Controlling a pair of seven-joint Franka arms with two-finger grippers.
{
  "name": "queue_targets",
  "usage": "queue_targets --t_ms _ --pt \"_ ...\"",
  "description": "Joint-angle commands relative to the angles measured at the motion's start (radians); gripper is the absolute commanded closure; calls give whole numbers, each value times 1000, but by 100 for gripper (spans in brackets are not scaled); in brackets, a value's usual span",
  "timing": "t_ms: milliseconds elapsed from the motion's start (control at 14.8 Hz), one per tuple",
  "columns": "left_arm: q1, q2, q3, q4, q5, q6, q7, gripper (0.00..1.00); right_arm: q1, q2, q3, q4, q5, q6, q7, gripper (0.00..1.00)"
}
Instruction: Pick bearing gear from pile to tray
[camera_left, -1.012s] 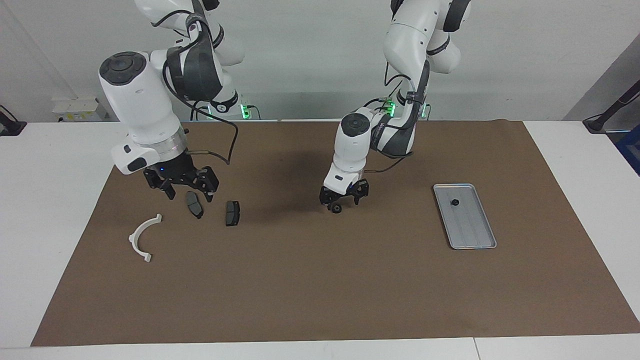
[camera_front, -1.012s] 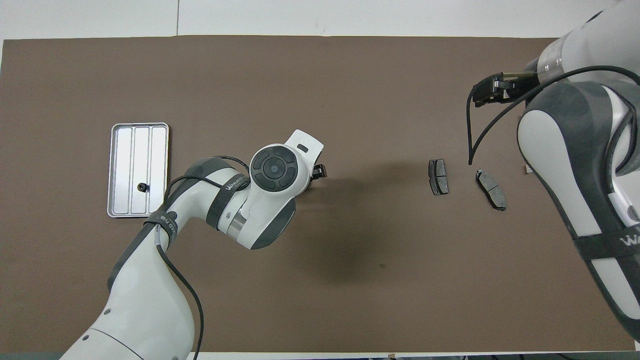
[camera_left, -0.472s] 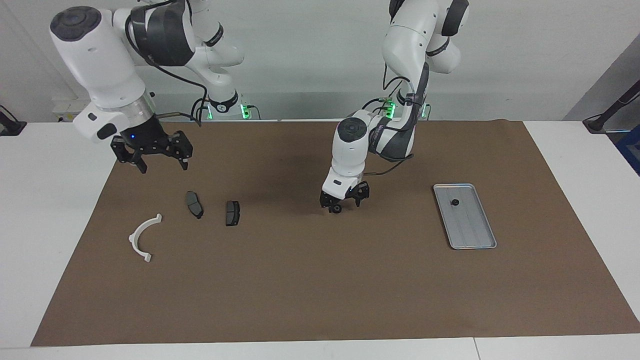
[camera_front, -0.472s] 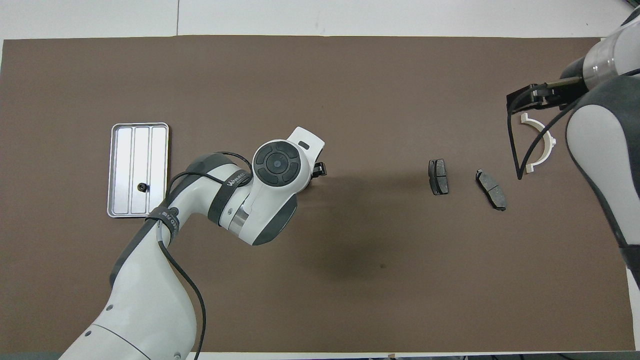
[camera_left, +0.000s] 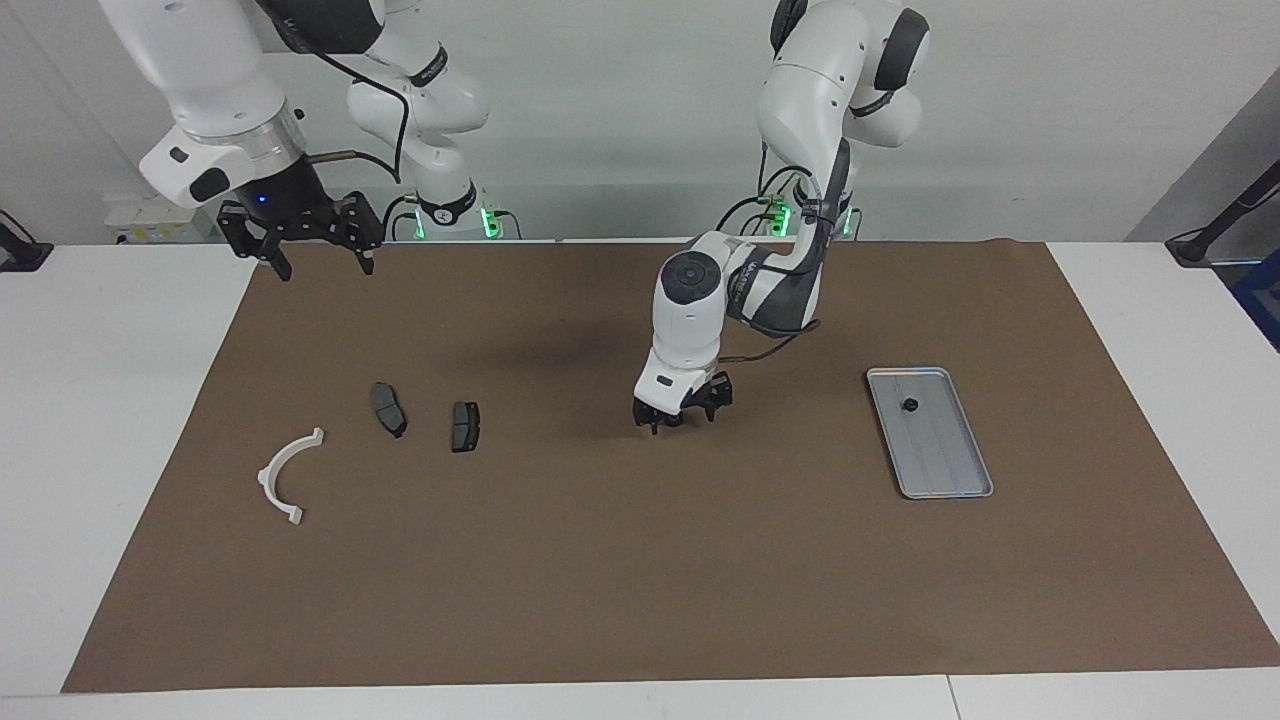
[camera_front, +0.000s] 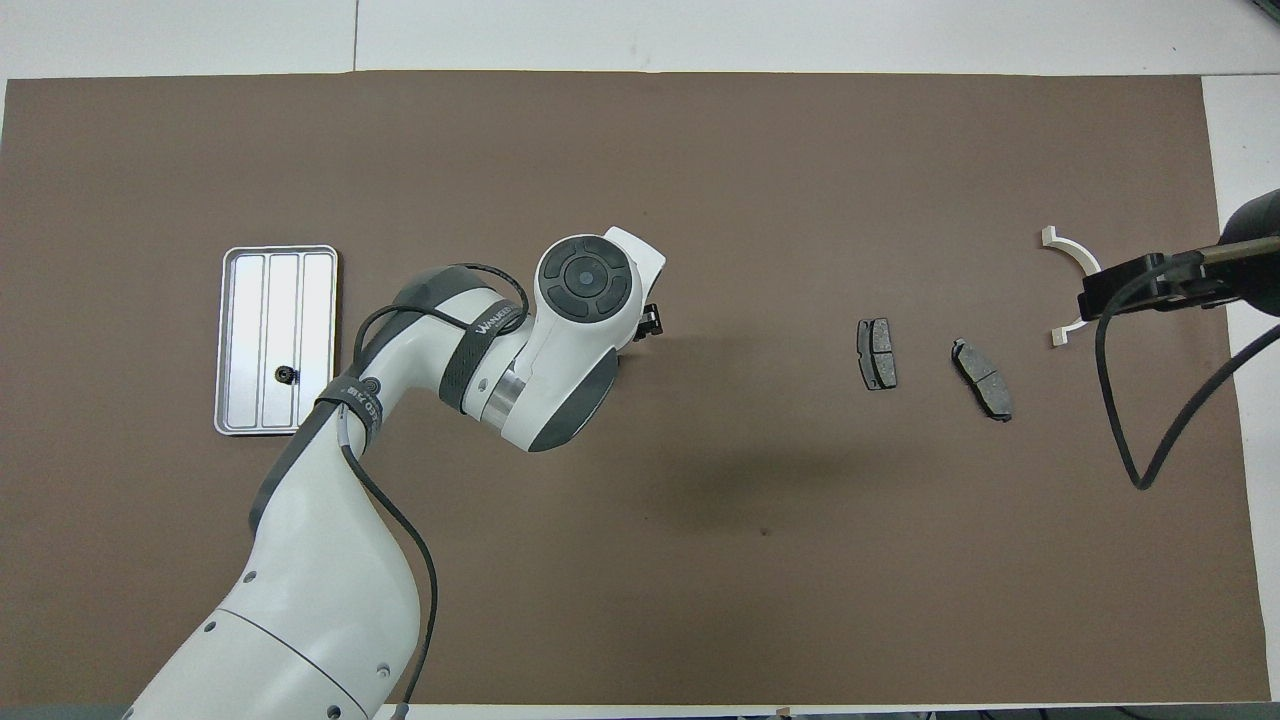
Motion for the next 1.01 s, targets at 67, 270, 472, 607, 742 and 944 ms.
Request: queue_targets --t_ms 67,270,472,607,742,944 --pt "-21 8 12 -16 14 -4 -3 0 -5 -60 7 -68 -13 -2 -7 0" --pt "-28 0 11 -36 14 -3 3 0 -10 -54 6 -73 -25 17 -7 0" --pt "-30 -26 11 -93 12 42 10 0 -13 -48 6 -67 -30 21 -7 0" --pt "-30 -31 11 -131 12 106 10 1 -15 -48 7 -67 -27 37 -7 0" --pt "-35 -37 11 -145 12 129 8 1 -19 -48 9 -67 -19 44 -6 0" --pt "-32 -44 9 -147 12 126 19 3 -32 -48 15 -67 -11 48 2 0"
